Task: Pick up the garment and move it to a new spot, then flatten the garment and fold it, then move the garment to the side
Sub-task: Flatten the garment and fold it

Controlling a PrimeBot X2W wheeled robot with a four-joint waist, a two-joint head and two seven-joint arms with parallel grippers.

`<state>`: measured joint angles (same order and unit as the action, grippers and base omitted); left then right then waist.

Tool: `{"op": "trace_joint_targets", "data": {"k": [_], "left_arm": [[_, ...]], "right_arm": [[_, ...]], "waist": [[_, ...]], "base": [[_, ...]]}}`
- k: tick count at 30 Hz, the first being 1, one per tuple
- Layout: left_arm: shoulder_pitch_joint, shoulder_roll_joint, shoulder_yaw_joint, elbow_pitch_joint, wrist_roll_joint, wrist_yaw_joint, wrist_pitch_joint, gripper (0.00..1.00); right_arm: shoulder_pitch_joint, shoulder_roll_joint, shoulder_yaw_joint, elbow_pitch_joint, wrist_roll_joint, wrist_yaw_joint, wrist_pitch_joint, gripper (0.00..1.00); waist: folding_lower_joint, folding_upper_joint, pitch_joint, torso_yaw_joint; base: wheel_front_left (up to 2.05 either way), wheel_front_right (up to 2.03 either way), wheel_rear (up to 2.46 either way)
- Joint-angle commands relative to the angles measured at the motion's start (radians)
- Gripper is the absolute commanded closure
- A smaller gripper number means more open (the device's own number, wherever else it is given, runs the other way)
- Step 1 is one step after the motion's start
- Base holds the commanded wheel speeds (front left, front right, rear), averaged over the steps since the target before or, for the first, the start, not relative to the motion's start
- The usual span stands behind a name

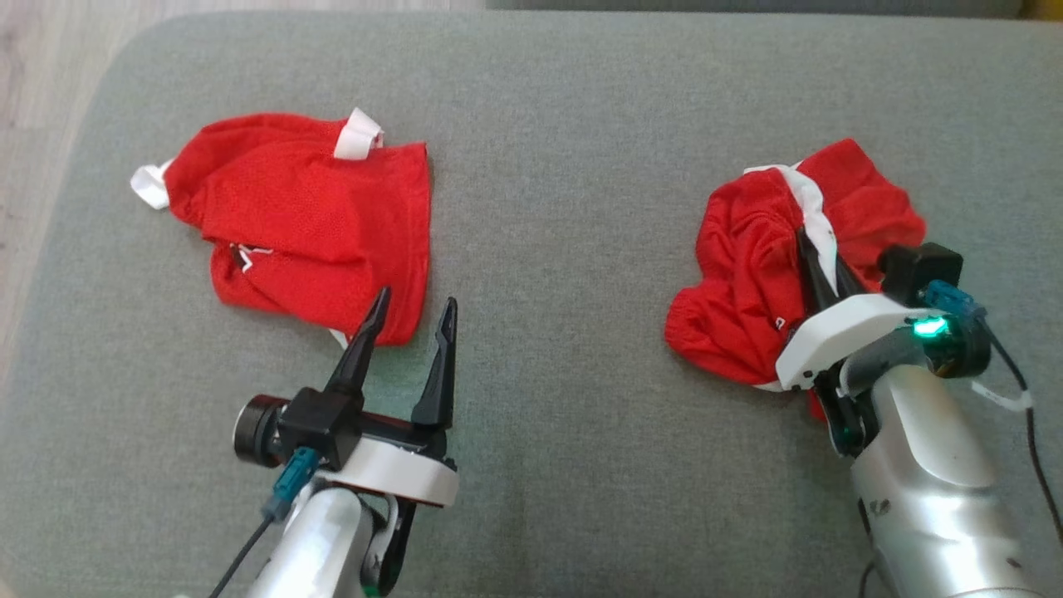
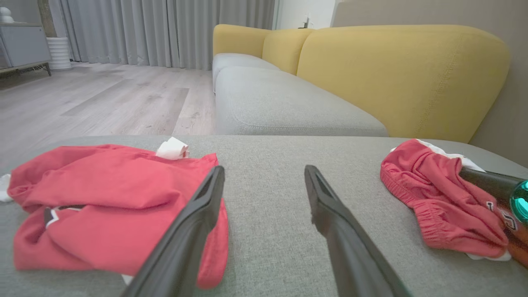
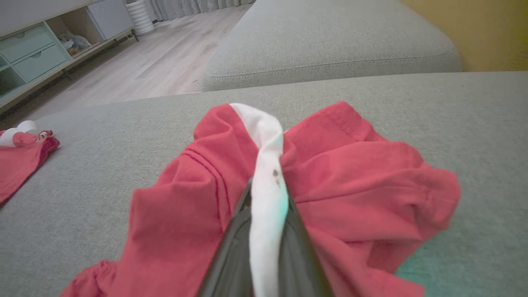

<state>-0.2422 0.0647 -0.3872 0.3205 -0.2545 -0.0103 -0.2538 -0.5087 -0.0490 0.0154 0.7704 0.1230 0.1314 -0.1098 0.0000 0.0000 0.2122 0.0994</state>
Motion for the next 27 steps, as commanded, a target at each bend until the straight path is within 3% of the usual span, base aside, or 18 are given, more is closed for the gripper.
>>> {"op": "trace_joint_targets", "data": {"k": [1,7,16,19,23,27], "left_arm": [[-0.026,0.000,0.037,-0.025,0.006,-0.005,-0.008,0.00],[-0.008,-0.007,0.048,-0.027,0.005,-0.008,-0.008,0.00],[0.020,-0.011,0.074,-0.036,-0.001,-0.011,-0.008,0.00],[0.028,-0.012,0.079,-0.042,-0.001,-0.010,-0.008,0.00],[0.043,-0.013,0.083,-0.052,0.001,-0.009,-0.008,0.00],[0.061,-0.014,0.087,-0.056,-0.003,-0.010,-0.008,0.00]], "right_arm": [[-0.045,-0.003,0.024,-0.019,-0.004,-0.001,-0.020,1.00],[-0.111,-0.049,0.009,-0.032,-0.009,-0.001,-0.038,1.00],[-0.283,-0.196,-0.012,-0.091,-0.067,-0.001,-0.018,1.00],[-0.349,-0.218,-0.021,-0.127,-0.093,-0.001,-0.019,1.00],[-0.361,-0.223,0.068,-0.189,-0.191,-0.001,-0.028,1.00],[-0.253,-0.188,0.214,-0.230,-0.292,-0.001,-0.039,1.00]], "waist": [[0.0000,0.0000,-0.016,-0.002],[0.0000,0.0000,-0.058,0.002],[0.0000,0.0000,-0.103,0.025],[0.0000,0.0000,-0.117,0.030],[0.0000,0.0000,-0.126,0.033],[0.0000,0.0000,-0.123,0.029]], "base": [[0.00,0.00,0.00],[0.00,0.00,0.00],[0.00,0.00,0.00],[0.00,0.00,0.00],[0.00,0.00,0.00],[0.00,0.00,0.00]]}}
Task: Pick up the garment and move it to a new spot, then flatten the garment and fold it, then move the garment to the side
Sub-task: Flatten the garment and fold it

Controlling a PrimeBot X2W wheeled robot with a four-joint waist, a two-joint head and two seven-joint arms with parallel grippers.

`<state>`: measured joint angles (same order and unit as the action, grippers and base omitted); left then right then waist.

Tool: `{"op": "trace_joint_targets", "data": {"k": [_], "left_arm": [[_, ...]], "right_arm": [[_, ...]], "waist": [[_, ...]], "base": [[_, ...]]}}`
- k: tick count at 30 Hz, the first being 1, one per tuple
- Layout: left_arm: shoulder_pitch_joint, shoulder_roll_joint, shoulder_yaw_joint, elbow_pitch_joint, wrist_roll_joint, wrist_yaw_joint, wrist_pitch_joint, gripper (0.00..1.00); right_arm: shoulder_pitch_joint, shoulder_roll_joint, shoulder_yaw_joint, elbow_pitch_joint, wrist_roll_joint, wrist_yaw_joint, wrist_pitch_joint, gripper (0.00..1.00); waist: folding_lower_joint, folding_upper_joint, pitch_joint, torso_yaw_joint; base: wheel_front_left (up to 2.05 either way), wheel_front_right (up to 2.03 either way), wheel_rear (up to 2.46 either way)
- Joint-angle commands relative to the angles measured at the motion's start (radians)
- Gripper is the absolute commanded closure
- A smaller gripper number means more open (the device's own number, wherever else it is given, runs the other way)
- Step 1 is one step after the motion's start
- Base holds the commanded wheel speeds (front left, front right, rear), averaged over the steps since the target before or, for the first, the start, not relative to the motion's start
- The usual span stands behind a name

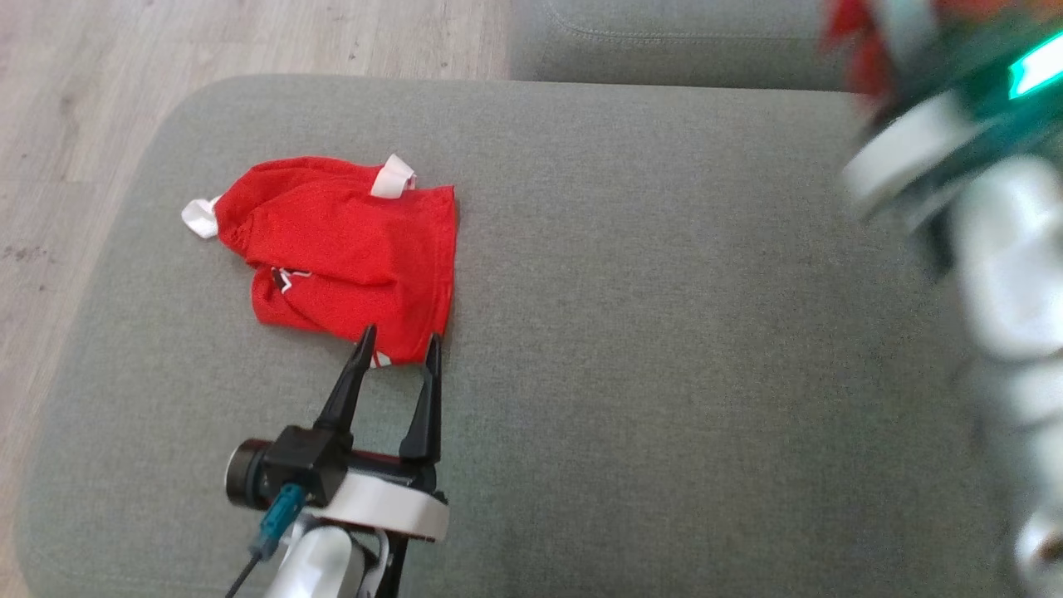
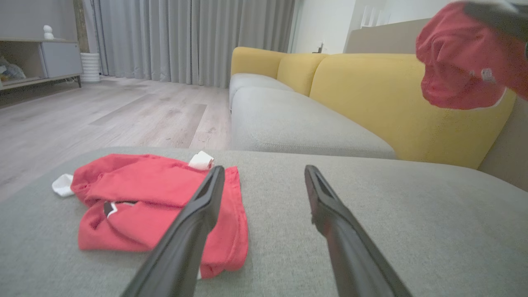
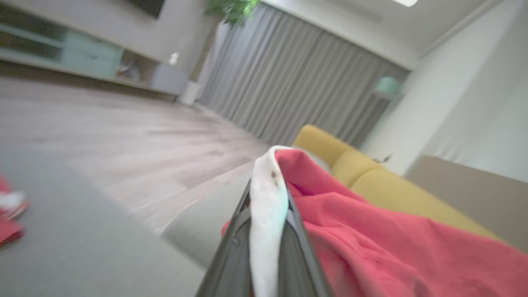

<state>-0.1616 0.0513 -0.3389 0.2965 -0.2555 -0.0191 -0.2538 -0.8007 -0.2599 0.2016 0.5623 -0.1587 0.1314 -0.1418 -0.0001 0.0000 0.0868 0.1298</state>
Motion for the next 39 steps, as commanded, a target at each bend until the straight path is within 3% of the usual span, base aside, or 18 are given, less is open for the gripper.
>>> {"op": "trace_joint_targets", "data": {"k": [1,7,8,9,15,26,30,39], "left_arm": [[-0.018,0.000,0.038,-0.032,-0.002,-0.002,-0.008,0.00],[-0.029,-0.001,0.032,-0.026,0.003,-0.011,-0.008,0.00],[-0.032,-0.001,0.031,-0.024,0.004,-0.012,-0.008,0.00],[-0.034,-0.001,0.031,-0.022,0.005,-0.013,-0.008,0.00],[-0.036,-0.001,0.037,-0.016,0.011,-0.015,-0.008,0.00],[-0.017,-0.001,0.043,-0.018,0.009,-0.015,-0.008,0.00],[-0.012,-0.001,0.044,-0.022,0.008,-0.012,-0.008,0.00],[-0.013,-0.001,0.033,-0.027,0.012,-0.017,-0.008,0.00]], "right_arm": [[0.079,0.038,0.067,-0.022,-0.032,-0.001,-0.012,1.00],[0.304,0.140,0.299,0.090,-0.097,-0.001,-0.040,1.00],[0.322,0.153,0.315,0.108,-0.096,-0.001,-0.049,0.54],[0.339,0.164,0.327,0.126,-0.089,-0.001,-0.055,0.00],[0.356,0.198,0.273,0.124,-0.035,-0.001,-0.094,0.00],[0.513,0.209,-0.025,-0.126,0.146,-0.001,-0.119,0.00],[0.592,0.209,-0.102,-0.156,0.207,-0.001,-0.119,0.00],[0.647,0.210,-0.113,-0.158,0.277,-0.001,-0.106,0.00]], "waist": [[0.0001,0.0000,0.005,-0.003],[0.0001,0.0000,0.018,-0.011],[0.0001,0.0000,0.018,-0.011],[0.0001,0.0000,0.018,-0.012],[0.0001,0.0000,0.011,-0.037],[0.0001,0.0000,-0.025,-0.108],[0.0001,0.0000,-0.031,-0.124],[0.0001,0.0000,-0.010,-0.141]], "base": [[0.00,0.00,0.00],[0.00,0.00,0.00],[0.00,0.00,0.00],[0.00,0.00,0.00],[0.00,0.00,0.00],[0.00,0.00,0.00],[0.00,0.00,0.00],[0.00,0.00,0.00]]}}
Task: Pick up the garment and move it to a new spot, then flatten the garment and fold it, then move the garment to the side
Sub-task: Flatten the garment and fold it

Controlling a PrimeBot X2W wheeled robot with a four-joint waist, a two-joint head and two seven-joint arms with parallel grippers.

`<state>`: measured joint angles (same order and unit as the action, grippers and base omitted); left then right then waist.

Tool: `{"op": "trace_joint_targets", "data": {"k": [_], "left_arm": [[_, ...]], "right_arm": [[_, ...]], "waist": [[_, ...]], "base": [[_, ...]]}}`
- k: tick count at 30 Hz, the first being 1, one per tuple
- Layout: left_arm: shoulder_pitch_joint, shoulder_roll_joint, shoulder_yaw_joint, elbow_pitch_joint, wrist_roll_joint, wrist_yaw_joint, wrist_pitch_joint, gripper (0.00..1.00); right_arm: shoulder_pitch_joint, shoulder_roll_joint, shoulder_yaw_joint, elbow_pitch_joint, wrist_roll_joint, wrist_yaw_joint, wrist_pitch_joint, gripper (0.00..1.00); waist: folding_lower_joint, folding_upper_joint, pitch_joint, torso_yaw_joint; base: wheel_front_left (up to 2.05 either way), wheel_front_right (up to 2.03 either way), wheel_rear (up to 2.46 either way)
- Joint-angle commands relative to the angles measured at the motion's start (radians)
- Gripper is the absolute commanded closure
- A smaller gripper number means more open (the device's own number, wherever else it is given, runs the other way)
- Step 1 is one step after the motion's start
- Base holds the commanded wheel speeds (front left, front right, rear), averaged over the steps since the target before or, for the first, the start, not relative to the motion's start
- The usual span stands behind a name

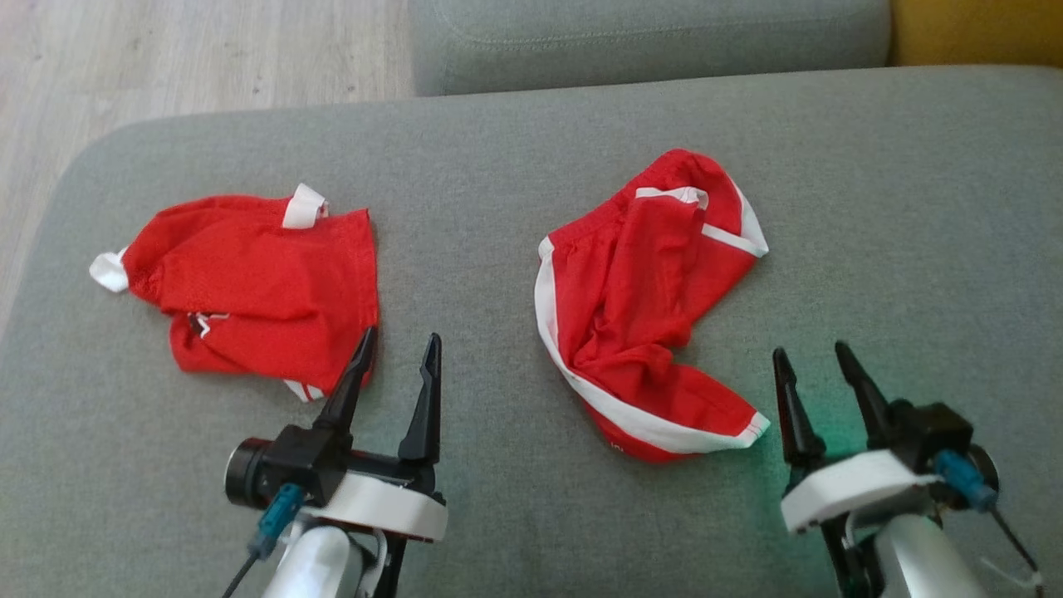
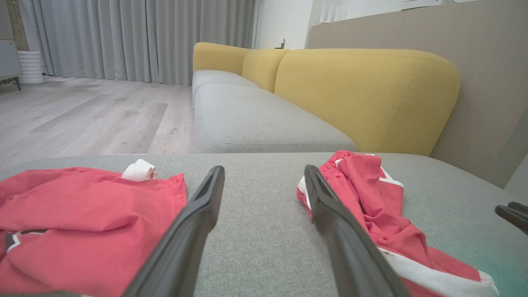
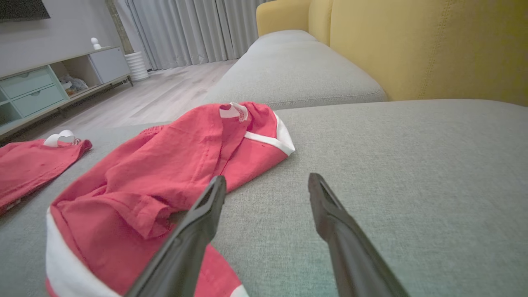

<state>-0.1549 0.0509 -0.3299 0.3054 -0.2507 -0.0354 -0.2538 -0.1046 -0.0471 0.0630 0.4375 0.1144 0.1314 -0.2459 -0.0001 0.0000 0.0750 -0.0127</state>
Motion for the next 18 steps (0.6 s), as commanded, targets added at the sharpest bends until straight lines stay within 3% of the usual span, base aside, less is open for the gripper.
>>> {"op": "trace_joint_targets", "data": {"k": [1,7,18], "left_arm": [[-0.022,-0.001,0.022,-0.035,0.008,-0.001,-0.008,0.00],[-0.035,-0.001,0.007,-0.027,0.009,-0.007,-0.008,0.00],[-0.057,-0.001,0.002,-0.022,0.001,-0.003,-0.008,0.00]], "right_arm": [[-0.060,-0.003,0.030,-0.034,0.008,-0.001,0.001,0.00],[-0.134,-0.003,0.060,0.007,0.079,-0.001,0.046,0.00],[-0.252,-0.003,0.112,0.198,0.195,-0.001,0.117,0.00]], "waist": [[0.0001,0.0000,0.006,0.004],[0.0001,0.0000,0.030,0.041],[0.0001,0.0000,0.075,0.122]], "base": [[0.00,0.00,0.00],[0.00,0.00,0.00],[0.00,0.00,0.00]]}}
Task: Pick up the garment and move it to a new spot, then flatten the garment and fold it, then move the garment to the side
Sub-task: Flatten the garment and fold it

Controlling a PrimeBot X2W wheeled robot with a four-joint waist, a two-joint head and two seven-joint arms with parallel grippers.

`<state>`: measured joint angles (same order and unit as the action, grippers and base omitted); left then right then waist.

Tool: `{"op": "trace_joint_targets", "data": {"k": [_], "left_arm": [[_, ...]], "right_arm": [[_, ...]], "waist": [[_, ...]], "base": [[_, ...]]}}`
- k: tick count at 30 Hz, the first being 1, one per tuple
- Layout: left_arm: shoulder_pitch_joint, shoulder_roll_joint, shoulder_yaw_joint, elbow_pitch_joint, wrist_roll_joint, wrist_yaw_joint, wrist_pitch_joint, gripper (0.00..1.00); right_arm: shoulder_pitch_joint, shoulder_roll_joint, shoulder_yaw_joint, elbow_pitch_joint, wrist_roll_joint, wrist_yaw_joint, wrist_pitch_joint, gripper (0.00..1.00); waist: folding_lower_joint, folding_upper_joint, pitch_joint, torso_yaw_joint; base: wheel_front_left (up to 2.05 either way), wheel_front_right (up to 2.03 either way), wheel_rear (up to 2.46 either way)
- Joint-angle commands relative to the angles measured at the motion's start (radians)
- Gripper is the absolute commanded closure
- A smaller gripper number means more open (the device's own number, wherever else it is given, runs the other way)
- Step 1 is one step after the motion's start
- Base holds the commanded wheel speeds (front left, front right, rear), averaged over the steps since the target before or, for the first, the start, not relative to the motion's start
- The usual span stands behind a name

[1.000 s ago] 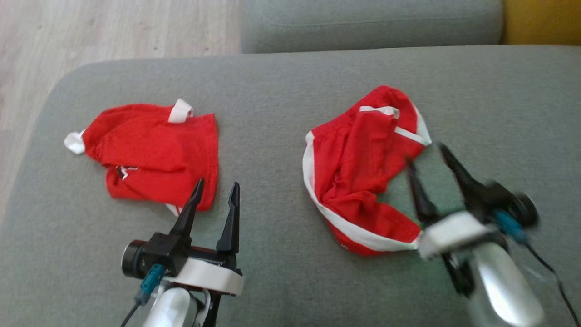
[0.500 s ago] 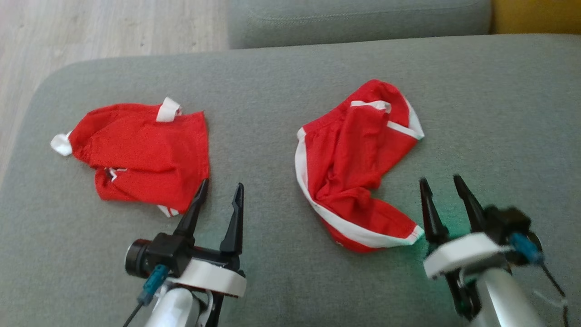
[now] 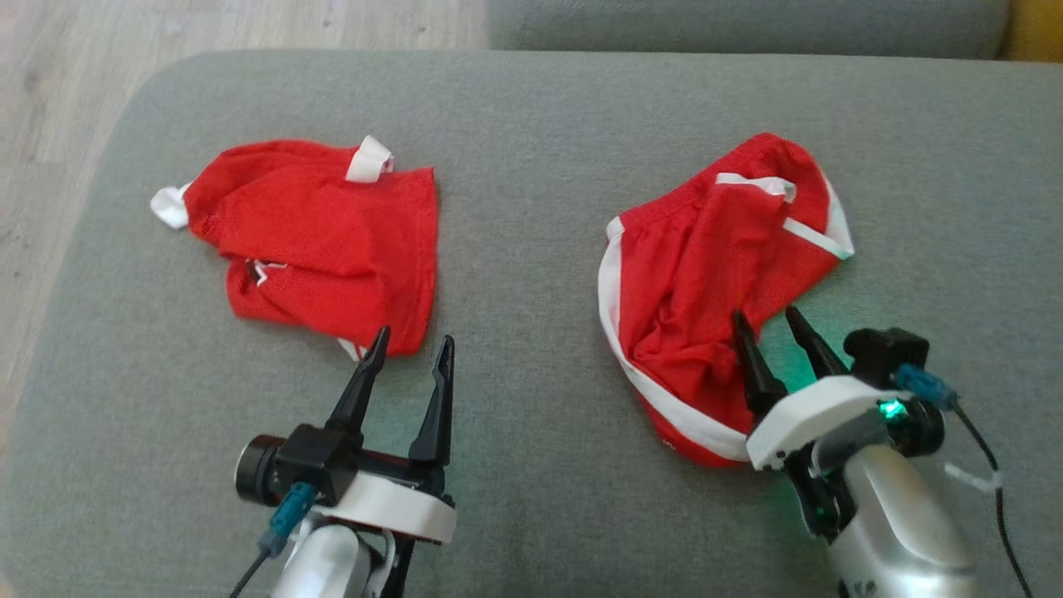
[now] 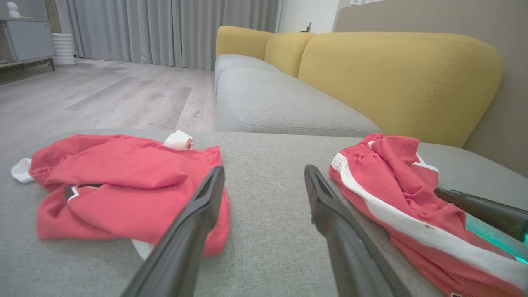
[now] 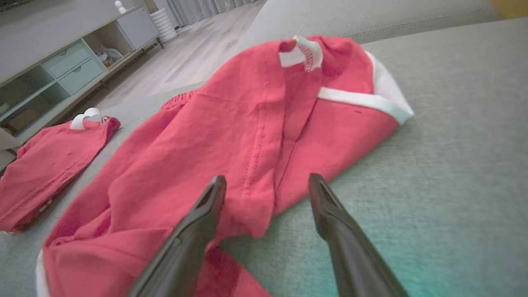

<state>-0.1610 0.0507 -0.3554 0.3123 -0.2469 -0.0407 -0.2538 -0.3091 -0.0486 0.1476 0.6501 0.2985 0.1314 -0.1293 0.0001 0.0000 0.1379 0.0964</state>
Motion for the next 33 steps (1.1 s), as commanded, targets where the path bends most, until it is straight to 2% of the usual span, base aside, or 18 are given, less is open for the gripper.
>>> {"op": "trace_joint_targets", "data": {"k": [1,4,5,6,7,12,17,25,33], "left_arm": [[-0.053,0.000,0.026,-0.029,-0.004,0.003,-0.008,0.00],[-0.060,0.000,0.023,-0.032,-0.006,0.003,-0.008,0.00],[-0.062,0.000,0.023,-0.032,-0.007,0.004,-0.008,0.00],[-0.063,0.000,0.023,-0.032,-0.008,0.004,-0.008,0.00],[-0.064,0.000,0.023,-0.032,-0.008,0.005,-0.008,0.00],[-0.062,0.000,0.032,-0.030,-0.010,0.011,-0.008,0.00],[-0.054,0.000,0.040,-0.029,-0.009,0.013,-0.008,0.00],[-0.032,0.000,0.049,-0.039,-0.012,0.015,-0.008,0.00],[-0.046,0.000,0.035,-0.048,-0.020,0.020,-0.008,0.00]], "right_arm": [[-0.058,-0.002,0.031,0.004,0.018,-0.001,0.006,0.00],[-0.086,-0.002,0.049,0.054,0.037,-0.001,0.026,0.01],[-0.093,-0.002,0.055,0.069,0.044,-0.001,0.030,0.32],[-0.100,-0.002,0.063,0.082,0.049,-0.001,0.032,0.92],[-0.107,-0.002,0.068,0.092,0.052,-0.001,0.029,1.00],[-0.140,-0.002,0.064,0.122,0.040,-0.001,-0.021,1.00],[-0.163,-0.004,-0.006,0.122,-0.014,-0.001,-0.060,1.00],[-0.180,-0.114,-0.200,-0.009,-0.133,-0.001,0.001,1.00],[-0.222,-0.208,-0.383,-0.094,-0.229,-0.001,0.111,1.00]], "waist": [[-0.0001,0.0000,0.017,0.018],[-0.0001,0.0000,0.031,0.032],[-0.0001,0.0000,0.034,0.034],[-0.0001,0.0000,0.036,0.036],[-0.0001,0.0000,0.038,0.037],[-0.0001,0.0000,0.031,0.023],[-0.0001,0.0000,0.009,-0.004],[-0.0001,0.0000,-0.030,-0.065],[-0.0001,0.0000,-0.014,-0.071]], "base": [[0.00,0.00,0.00],[0.00,0.00,0.00],[0.00,0.00,0.00],[0.00,0.00,0.00],[0.00,0.00,0.00],[0.00,0.00,0.00],[0.00,0.00,0.00],[0.00,0.00,0.00],[0.00,0.00,0.00]]}}
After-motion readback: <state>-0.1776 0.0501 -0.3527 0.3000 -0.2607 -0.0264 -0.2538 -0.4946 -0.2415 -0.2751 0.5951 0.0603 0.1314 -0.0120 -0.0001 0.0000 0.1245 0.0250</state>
